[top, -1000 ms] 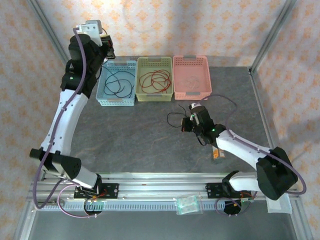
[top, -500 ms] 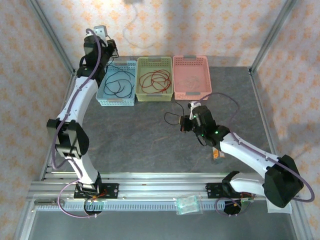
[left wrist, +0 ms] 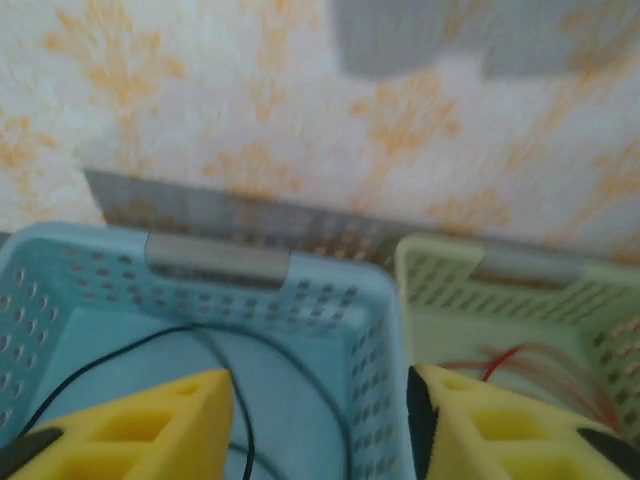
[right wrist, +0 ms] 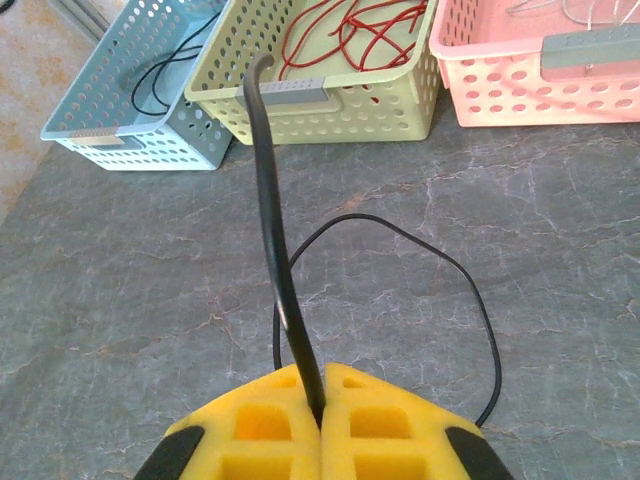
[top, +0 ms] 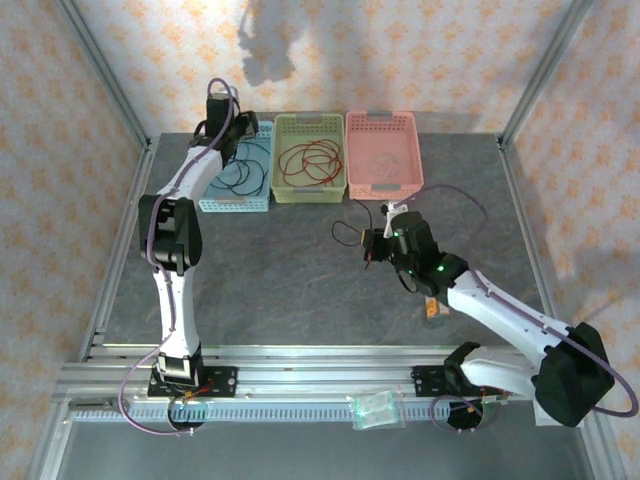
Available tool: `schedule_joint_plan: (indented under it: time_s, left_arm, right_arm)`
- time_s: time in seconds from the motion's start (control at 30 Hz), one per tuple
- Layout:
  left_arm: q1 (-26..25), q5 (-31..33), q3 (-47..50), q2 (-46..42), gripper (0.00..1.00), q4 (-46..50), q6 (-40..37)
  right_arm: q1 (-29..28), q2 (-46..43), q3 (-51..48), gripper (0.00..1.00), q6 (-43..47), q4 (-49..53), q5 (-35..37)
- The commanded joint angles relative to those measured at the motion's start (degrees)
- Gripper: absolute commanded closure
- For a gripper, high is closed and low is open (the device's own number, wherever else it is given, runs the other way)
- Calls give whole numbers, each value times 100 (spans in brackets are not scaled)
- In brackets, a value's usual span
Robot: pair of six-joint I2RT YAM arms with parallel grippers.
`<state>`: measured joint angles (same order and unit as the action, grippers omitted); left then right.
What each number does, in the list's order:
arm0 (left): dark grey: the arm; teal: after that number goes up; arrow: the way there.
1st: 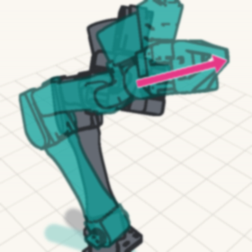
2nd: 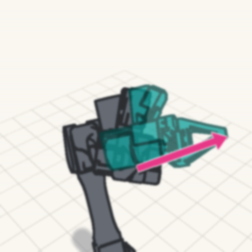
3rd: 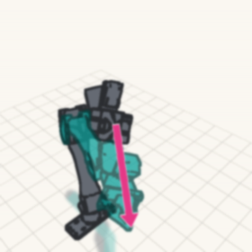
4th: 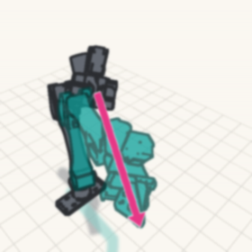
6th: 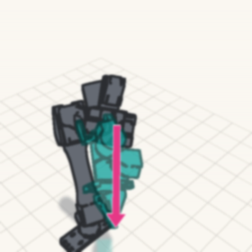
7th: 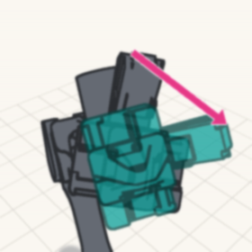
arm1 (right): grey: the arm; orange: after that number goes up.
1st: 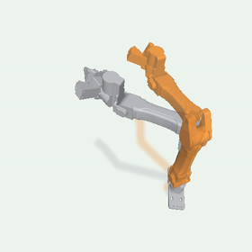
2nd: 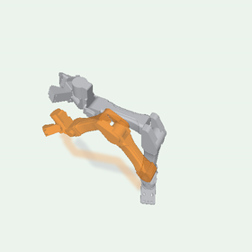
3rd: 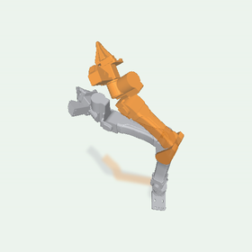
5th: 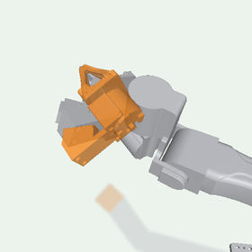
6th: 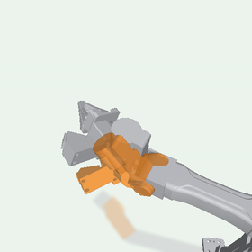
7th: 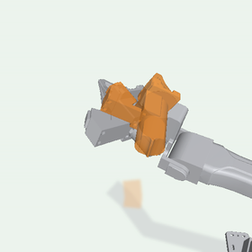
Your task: Untangle the cables
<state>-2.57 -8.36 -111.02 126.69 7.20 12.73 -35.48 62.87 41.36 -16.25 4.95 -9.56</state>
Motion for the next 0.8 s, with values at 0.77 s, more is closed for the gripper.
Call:
schedule_joint_plan:
  time_s: [0.77]
  left_arm:
    - [-1053, -1375, 4428, -4744, 25, -966, -949]
  right_arm:
    - [851, 1200, 2957, 100, -477, 1702, -1548]
